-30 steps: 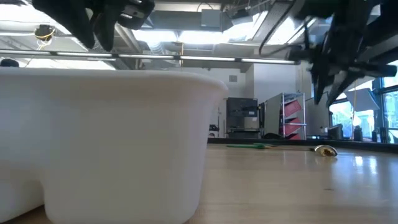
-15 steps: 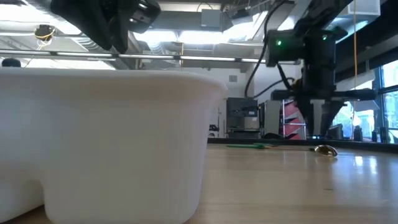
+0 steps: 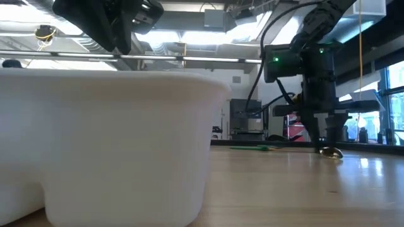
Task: Sort silverware
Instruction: Put the spoon in the silverware tray
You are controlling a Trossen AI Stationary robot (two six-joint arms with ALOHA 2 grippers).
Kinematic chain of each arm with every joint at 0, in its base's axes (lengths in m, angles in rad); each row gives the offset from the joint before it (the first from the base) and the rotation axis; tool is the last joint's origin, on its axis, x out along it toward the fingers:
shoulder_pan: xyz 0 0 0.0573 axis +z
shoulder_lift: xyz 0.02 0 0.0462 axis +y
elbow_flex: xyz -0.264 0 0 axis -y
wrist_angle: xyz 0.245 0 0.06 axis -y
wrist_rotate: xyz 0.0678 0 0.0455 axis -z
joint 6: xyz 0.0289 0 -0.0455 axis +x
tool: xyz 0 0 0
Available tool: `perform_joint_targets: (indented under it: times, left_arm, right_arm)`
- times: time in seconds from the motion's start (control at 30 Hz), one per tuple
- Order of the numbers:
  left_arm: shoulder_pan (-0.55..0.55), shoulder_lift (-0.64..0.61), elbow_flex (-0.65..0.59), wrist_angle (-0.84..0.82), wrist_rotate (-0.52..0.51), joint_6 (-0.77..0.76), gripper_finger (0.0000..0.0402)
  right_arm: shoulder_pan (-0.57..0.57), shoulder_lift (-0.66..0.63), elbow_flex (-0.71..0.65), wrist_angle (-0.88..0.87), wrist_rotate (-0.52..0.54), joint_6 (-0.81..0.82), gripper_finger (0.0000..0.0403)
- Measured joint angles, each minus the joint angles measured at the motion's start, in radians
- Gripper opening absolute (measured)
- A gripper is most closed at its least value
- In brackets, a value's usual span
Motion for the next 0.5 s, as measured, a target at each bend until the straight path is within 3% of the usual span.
perform_joint_targets:
  times: [0.5]
  left_arm:
    - [0.000,0.000,0.000,-0.001,0.000,0.000,0.0075]
  right_arm:
    - [-0.001,-0.008,-0.087,0.126,-0.048,-0.015,0.0080]
